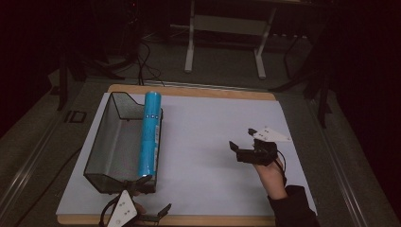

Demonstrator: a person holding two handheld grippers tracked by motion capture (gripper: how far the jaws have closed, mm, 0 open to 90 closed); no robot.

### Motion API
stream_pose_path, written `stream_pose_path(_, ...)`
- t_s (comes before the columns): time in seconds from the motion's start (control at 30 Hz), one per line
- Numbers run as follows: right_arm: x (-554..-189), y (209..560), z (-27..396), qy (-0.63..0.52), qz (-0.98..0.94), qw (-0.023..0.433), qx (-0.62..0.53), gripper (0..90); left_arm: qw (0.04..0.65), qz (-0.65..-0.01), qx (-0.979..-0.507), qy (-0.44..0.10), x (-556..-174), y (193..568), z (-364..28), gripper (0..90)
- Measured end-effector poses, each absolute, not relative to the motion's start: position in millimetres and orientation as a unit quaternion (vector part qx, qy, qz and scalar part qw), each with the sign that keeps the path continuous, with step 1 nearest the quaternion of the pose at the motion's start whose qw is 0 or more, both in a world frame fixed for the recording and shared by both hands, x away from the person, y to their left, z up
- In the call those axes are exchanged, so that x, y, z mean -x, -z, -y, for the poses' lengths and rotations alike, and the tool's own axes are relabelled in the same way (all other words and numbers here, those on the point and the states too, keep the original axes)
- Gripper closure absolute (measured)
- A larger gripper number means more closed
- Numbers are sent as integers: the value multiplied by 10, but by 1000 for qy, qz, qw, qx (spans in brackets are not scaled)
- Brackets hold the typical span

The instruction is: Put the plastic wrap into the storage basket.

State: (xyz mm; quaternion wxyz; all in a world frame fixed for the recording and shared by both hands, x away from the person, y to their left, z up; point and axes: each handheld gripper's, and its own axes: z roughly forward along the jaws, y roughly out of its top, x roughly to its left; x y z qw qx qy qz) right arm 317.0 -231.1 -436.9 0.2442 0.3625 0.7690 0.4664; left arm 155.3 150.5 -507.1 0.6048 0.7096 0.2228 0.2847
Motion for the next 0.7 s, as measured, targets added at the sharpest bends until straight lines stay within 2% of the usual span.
stream_pose_path(0.53,-2769,4866,2559,-450,-779,219,-377,133,602,-222,-714,-282,-1560,5083,-1486,31)
stream_pose_path(0.7,-2671,4988,2636,-444,-778,228,-381,133,603,-224,-713,-279,-1564,5087,-1484,31)
